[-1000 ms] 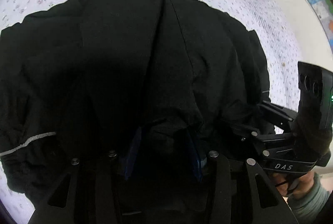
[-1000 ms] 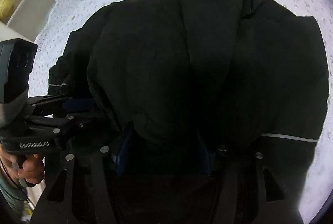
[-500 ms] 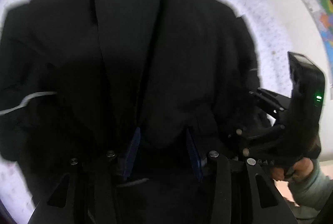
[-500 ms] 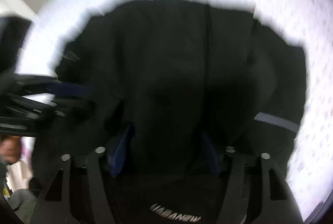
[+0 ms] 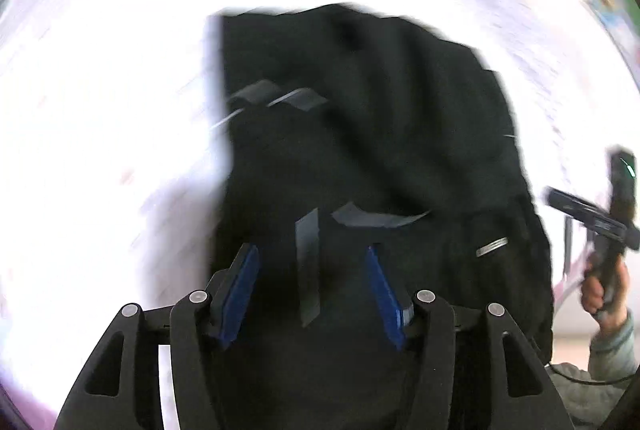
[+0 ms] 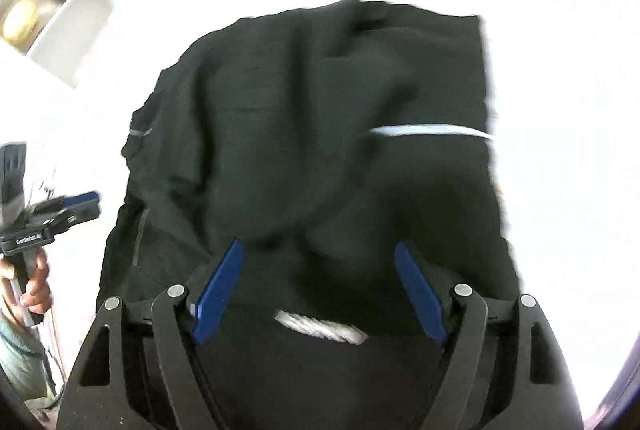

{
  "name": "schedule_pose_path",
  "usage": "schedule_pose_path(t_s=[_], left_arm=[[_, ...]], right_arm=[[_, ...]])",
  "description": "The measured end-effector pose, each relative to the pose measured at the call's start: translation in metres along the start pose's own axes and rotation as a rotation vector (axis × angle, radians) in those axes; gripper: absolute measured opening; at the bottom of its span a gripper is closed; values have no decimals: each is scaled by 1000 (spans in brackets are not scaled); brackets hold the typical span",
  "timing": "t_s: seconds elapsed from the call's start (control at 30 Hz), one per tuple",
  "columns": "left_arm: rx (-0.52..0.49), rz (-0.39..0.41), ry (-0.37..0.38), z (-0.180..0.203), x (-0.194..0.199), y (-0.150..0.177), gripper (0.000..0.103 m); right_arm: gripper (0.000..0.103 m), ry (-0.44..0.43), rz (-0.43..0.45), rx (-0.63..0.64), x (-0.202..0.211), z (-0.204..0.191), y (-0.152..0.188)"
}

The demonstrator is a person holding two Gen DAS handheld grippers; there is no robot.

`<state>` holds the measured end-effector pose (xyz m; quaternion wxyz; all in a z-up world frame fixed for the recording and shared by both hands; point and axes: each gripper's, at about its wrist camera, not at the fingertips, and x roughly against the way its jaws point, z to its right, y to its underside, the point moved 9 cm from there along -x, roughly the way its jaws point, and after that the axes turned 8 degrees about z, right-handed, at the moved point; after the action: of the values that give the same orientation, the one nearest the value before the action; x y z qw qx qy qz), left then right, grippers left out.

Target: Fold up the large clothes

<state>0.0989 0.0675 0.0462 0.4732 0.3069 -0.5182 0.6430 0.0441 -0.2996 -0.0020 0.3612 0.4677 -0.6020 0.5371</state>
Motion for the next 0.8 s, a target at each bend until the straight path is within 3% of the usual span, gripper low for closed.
schedule_pose_path(t_s=[0.1, 0.2, 0.33, 0.5, 0.73, 0.8], left_arm=[[150, -22, -23, -56, 20, 38, 57], [224, -31, 6, -63, 27, 80, 57], [300, -105, 67, -53, 14, 119, 57], [278, -148, 15, -52, 1, 147, 57], [154, -178, -53, -34, -11, 156, 57], [120, -179, -57, -27, -13, 157, 55]], right_arm=[[82, 53, -12, -79, 23, 43, 26], [82, 64, -49, -101, 43, 70, 50], [82, 148, -101, -89, 64, 103, 84], [79, 157, -115, -130, 73, 115, 116], [72, 215, -185, -116, 68, 128, 159], [64, 208, -194, -136, 64, 129, 167]])
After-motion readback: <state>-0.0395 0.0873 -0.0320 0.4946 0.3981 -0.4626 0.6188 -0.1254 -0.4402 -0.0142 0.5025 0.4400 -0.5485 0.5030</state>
